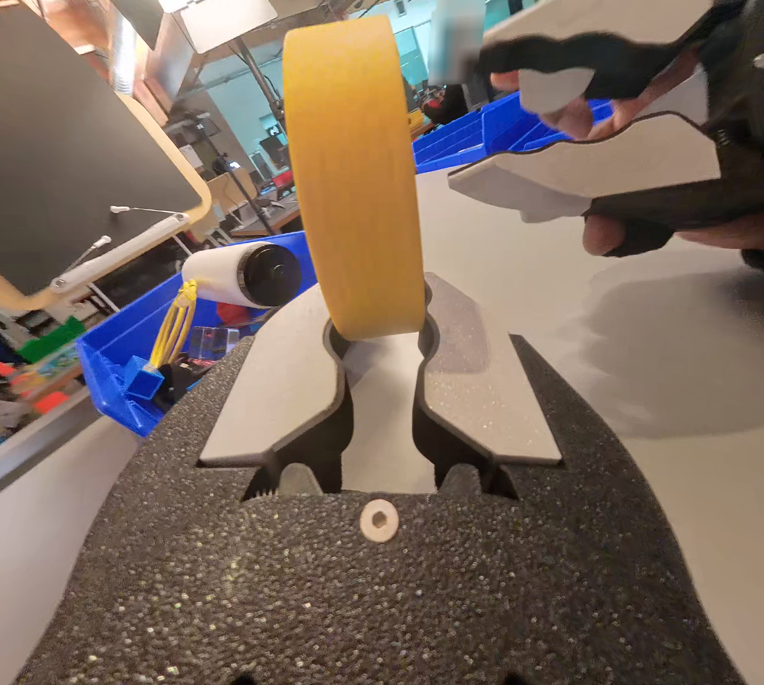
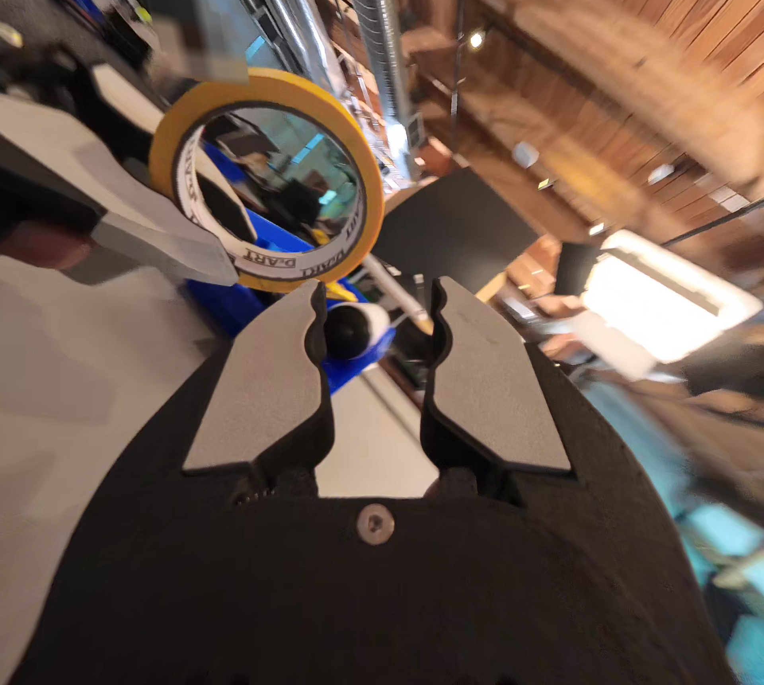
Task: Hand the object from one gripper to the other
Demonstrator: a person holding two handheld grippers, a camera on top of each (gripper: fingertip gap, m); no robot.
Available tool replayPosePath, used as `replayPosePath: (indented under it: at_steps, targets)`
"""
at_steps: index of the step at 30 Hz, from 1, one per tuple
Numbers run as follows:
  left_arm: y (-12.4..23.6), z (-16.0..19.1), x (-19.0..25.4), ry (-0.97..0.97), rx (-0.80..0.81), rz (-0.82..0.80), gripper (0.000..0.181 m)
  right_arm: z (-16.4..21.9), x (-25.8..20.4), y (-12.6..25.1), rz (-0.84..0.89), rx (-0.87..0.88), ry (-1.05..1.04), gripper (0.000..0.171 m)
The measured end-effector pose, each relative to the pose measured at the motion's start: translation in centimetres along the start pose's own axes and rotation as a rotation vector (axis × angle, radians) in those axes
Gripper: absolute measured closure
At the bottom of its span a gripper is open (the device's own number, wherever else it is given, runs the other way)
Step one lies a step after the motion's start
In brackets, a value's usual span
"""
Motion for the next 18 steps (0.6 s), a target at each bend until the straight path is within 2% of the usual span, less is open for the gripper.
replayPosePath:
  at_steps: [4,9,10,12,16,18]
  targets:
    - [-0.8,0.6,1.3,-0.123,-0.064,-0.016,0.149,-1.6,-0.7,0.3,0.145,0.047,0.327,0.123]
    - [-1.4,1.2,2.6,-0.26,-0.128,-0.006,0.149,-2.4,-1.4,0.6,0.189,0.09,0.461,0.129]
    - [-1.5,1.3,2.8,-0.282,-0.137,-0.007,0.149,-2.4,-1.5,0.6,0.193,0.091,0.474,0.134]
    - [-1.6,1.4,3.3,-0.31,-0.14,0.015,0.148,-2.5,-1.4,0.8,0.203,0.098,0.484,0.156]
    - [-1.4,0.3,3.6,-0.251,-0.04,0.048,0.147,-1.7,-0.6,0.4,0.196,0.039,0.397,0.16]
    - [-1.2,-0.3,3.1,-0.214,0.008,0.033,0.132,-1.1,0.6,0.4,0.195,0.007,0.251,0.161]
Point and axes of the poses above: each gripper's, where its closed fingertips meet, y back along the fingers, z out of its underside, x = y × z across the jaws, the point moved 2 cm from there along y, back along the fingers, and after that the axes turned 5 degrees about z, right-handed, at the moved point
